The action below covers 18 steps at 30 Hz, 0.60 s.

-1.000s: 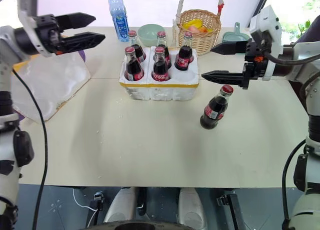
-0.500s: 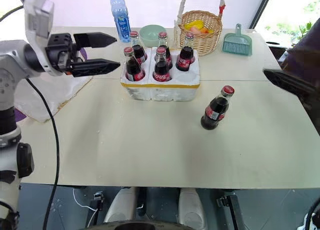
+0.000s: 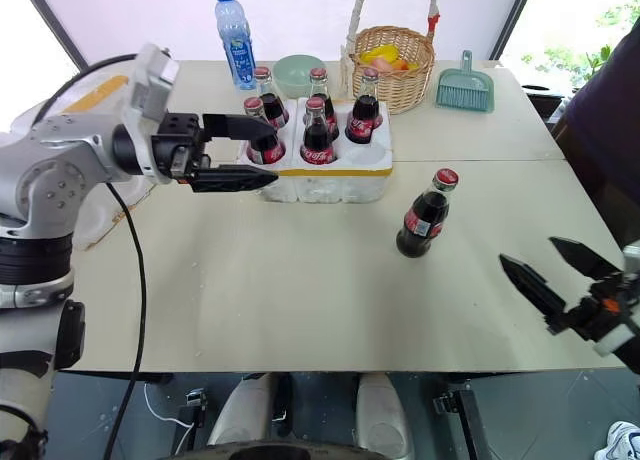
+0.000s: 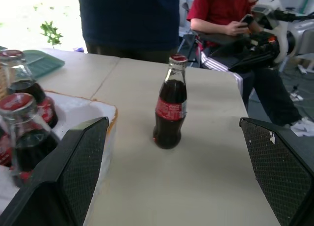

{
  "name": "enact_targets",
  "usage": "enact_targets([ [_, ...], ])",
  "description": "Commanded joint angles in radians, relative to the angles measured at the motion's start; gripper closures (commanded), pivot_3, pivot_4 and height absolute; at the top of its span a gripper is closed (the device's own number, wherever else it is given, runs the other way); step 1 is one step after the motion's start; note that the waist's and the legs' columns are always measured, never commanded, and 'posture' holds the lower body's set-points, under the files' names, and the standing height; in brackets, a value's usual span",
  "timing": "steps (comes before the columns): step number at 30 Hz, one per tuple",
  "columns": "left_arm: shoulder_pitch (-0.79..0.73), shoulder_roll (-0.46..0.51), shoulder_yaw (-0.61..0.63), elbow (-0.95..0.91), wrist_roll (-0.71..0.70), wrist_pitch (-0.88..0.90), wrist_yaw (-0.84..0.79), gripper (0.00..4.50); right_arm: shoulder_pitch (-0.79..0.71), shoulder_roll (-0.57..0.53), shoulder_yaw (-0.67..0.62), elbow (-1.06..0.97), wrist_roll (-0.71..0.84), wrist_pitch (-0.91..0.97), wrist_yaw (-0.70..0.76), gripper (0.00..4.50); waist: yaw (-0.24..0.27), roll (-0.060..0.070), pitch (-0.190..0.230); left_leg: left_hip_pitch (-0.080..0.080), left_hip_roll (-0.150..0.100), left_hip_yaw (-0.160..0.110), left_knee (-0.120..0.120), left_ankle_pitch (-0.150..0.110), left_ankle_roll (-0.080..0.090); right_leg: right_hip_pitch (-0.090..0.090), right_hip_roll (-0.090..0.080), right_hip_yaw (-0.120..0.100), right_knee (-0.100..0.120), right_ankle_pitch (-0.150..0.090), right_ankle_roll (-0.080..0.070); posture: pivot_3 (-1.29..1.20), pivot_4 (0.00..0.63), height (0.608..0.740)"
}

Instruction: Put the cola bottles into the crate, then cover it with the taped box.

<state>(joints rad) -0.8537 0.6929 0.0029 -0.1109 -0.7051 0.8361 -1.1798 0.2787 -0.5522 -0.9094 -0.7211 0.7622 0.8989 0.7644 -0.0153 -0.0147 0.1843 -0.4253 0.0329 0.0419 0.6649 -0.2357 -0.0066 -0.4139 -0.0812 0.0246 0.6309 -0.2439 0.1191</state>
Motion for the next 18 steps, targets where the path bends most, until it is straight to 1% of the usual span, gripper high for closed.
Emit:
enact_targets([
  [1, 0.001, 0.011, -0.004, -0.032, -0.001, -0.022, -0.016, 0.03, -0.022, 0.001, 0.103, -0.009, 0.004, -0.054, -0.044, 0.0, 0.002, 0.0, 0.0, 0.0, 0.0, 0.0, 0.0, 0.0, 0.0, 0.0, 0.0, 0.0, 0.0, 0.0, 0.0, 0.0, 0.15, 0.74],
  [6, 0.021, 0.023, -0.011, -0.054, 0.012, -0.036, -0.016, 0.03, -0.095, -0.011, 0.303, 0.098, -0.062, -0.145, -0.052, 0.0, 0.003, 0.0, 0.0, 0.0, 0.0, 0.0, -0.001, 0.0, 0.0, 0.0, 0.0, 0.0, -0.001, -0.001, 0.0, 0.0, 0.15, 0.74],
  [11, 0.027, 0.018, 0.001, -0.064, 0.002, -0.028, 0.002, 0.03, -0.17, -0.024, 0.401, 0.197, -0.092, -0.204, -0.055, 0.0, 0.005, 0.0, 0.0, 0.0, 0.0, -0.001, -0.001, 0.0, 0.0, 0.0, 0.0, -0.001, -0.001, -0.001, 0.0, 0.0, 0.15, 0.74],
  [14, 0.038, 0.02, 0.003, -0.072, -0.007, -0.022, 0.003, 0.03, -0.226, -0.019, 0.446, 0.241, -0.074, -0.212, -0.055, 0.0, 0.004, 0.0, 0.0, 0.0, 0.0, -0.001, -0.001, 0.0, 0.0, 0.001, 0.0, -0.001, -0.001, -0.001, 0.0, 0.0, 0.15, 0.74],
  [18, 0.05, 0.02, -0.004, -0.071, 0.002, -0.034, -0.001, 0.03, -0.29, -0.019, 0.536, 0.325, -0.127, -0.241, -0.064, 0.0, 0.002, 0.0, 0.0, 0.0, 0.0, -0.001, -0.001, 0.0, 0.0, 0.0, 0.0, -0.001, 0.0, -0.001, 0.0, 0.0, 0.15, 0.74],
])
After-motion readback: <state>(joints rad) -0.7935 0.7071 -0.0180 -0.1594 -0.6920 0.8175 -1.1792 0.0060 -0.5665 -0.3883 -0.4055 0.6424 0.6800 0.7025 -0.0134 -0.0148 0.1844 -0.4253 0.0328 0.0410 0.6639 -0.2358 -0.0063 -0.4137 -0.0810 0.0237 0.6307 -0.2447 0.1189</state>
